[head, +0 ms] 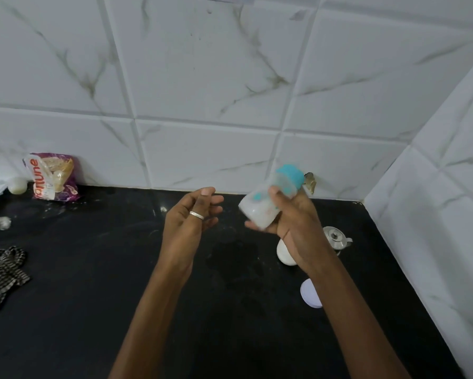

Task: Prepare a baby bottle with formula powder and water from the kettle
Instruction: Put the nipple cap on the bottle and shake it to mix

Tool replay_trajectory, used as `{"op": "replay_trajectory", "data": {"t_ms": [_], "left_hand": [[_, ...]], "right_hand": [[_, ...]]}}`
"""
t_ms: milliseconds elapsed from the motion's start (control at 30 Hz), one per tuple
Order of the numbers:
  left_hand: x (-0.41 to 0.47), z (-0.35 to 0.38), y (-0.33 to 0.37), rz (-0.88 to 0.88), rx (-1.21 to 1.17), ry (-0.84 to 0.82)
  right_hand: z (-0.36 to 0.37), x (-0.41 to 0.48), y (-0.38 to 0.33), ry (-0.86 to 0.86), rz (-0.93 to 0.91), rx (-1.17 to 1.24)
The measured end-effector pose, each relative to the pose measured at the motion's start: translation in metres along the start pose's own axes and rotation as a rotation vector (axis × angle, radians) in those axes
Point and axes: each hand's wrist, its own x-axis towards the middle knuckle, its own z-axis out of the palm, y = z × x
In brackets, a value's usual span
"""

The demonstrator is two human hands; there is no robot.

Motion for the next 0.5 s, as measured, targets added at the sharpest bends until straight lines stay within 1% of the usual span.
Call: {"op": "replay_trajectory", "data": {"t_ms": [67,100,133,200,233,267,367,400,433,500], "left_hand": [[-0.0005,-0.0005,-0.0006,0.004,0.004,0.000],[-0.0007,-0.0010,-0.0010,0.004,0.007,0.003],[-0.0006,-0.0012,-0.0010,0.001,0.005,0.008],[-0.0002,-0.0014,-0.0014,-0.004,0.007,0.013],[-0.0003,-0.0013,-0.0018,-0.002,0.010,0.012],[-0.0007,-0.0011,-0.0018,0.000,0.008,0.010],[-0.0020,-0.0019,-0.0020,0.008,-0.002,0.001],[-0.0022,-0.0019,-0.0021,0.009,-0.002,0.001],[-0.0023,-0.0016,-0.0020,0.008,-0.006,0.005],[-0.0020,-0.0005,-0.0027,0.006,-0.006,0.007]], "right_hand": [[0.0008,0.0024,-0.0028,0.066,-0.043,0.161],[0.0020,0.0028,-0.0030,0.072,-0.046,0.157],[0.0028,0.0022,-0.0026,0.048,-0.029,0.092],[0.0015,-0.0003,0.0011,-0.057,0.025,-0.101],[0.0002,-0.0006,0.0011,-0.086,0.027,-0.133],[-0.0011,0.0006,-0.0004,-0.080,0.013,-0.108],[-0.0020,0.0047,-0.0071,0.033,-0.057,0.124],[-0.0017,0.0052,-0.0073,0.041,-0.062,0.126],[-0.0011,0.0047,-0.0062,0.021,-0.049,0.074],[-0.0014,0.0011,-0.0026,-0.055,-0.002,-0.105]]}}
